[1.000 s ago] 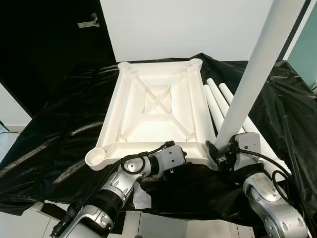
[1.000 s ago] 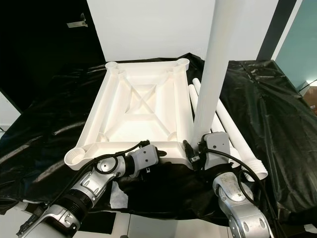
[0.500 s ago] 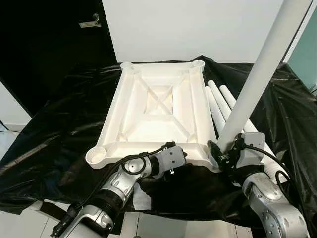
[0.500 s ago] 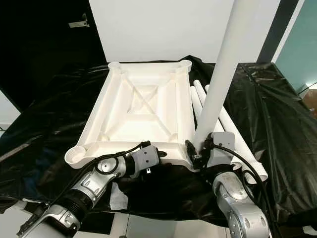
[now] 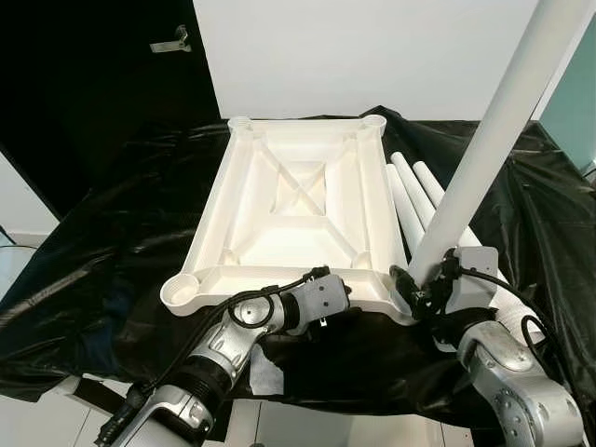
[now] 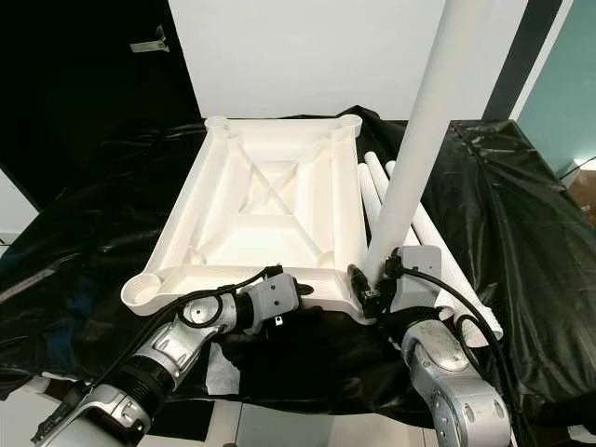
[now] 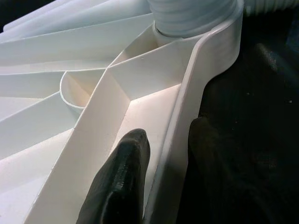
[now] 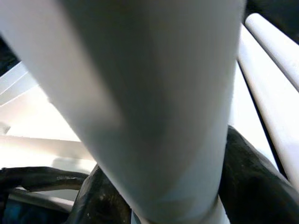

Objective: Building children table

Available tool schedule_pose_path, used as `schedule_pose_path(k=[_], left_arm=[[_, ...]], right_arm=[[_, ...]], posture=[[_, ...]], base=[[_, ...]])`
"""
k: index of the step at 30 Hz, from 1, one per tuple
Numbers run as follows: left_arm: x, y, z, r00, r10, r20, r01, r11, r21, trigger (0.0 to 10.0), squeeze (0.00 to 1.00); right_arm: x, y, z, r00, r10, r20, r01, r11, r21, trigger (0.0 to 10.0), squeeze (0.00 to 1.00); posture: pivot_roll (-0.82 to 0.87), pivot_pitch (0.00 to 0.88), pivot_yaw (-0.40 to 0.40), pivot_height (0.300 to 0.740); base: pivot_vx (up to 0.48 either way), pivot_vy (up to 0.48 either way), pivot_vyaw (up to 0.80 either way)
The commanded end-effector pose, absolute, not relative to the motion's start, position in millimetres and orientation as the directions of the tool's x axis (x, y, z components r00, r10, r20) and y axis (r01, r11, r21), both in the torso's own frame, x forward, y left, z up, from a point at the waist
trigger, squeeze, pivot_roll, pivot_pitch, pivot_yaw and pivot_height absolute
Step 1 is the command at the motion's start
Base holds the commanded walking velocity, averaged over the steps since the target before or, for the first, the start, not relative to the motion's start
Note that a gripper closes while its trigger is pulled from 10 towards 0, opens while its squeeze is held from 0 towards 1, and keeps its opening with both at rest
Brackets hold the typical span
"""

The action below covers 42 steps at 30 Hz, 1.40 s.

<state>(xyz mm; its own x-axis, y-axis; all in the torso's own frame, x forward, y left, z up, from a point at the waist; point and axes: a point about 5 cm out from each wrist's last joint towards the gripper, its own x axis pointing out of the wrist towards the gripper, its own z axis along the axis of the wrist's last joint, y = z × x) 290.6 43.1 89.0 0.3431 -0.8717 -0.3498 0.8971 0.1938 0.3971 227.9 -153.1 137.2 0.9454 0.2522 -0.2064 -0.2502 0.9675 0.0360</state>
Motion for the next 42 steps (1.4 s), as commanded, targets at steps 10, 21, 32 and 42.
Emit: schedule_pose_path(k=[10,21,32,42], left_arm=[[292.6,51.5,77.5,0.374,-0.837,-0.4,0.899,0.223,0.376,10.0,0.0],[292.1,54.9,76.6,0.379,-0.833,-0.404,0.899,0.226,0.376,10.0,0.0],[290.9,55.9,76.2,0.377,-0.832,-0.406,0.9,0.226,0.373,10.0,0.0],[289.0,56.2,74.4,0.377,-0.831,-0.409,0.902,0.229,0.367,10.0,0.0]], right_arm=[[217.5,-146.8,95.4,0.929,0.175,-0.326,-0.176,0.984,0.026,10.0,0.0],[224.7,-152.1,91.2,0.969,0.047,-0.241,-0.039,0.999,0.036,10.0,0.0],[241.0,-146.5,90.8,0.989,-0.029,-0.148,0.031,0.999,0.013,10.0,0.0],[248.7,-144.1,96.0,0.997,-0.077,-0.021,0.078,0.995,0.066,10.0,0.0]], posture=[[-0.14,0.033,0.052,0.74],[-0.12,0.035,0.053,0.74],[-0.1,0.043,0.057,0.74],[-0.09,0.048,0.058,0.74]], base=[[0.0,0.0,0.0],[0.0,0.0,0.0],[0.0,0.0,0.0],[0.0,0.0,0.0]])
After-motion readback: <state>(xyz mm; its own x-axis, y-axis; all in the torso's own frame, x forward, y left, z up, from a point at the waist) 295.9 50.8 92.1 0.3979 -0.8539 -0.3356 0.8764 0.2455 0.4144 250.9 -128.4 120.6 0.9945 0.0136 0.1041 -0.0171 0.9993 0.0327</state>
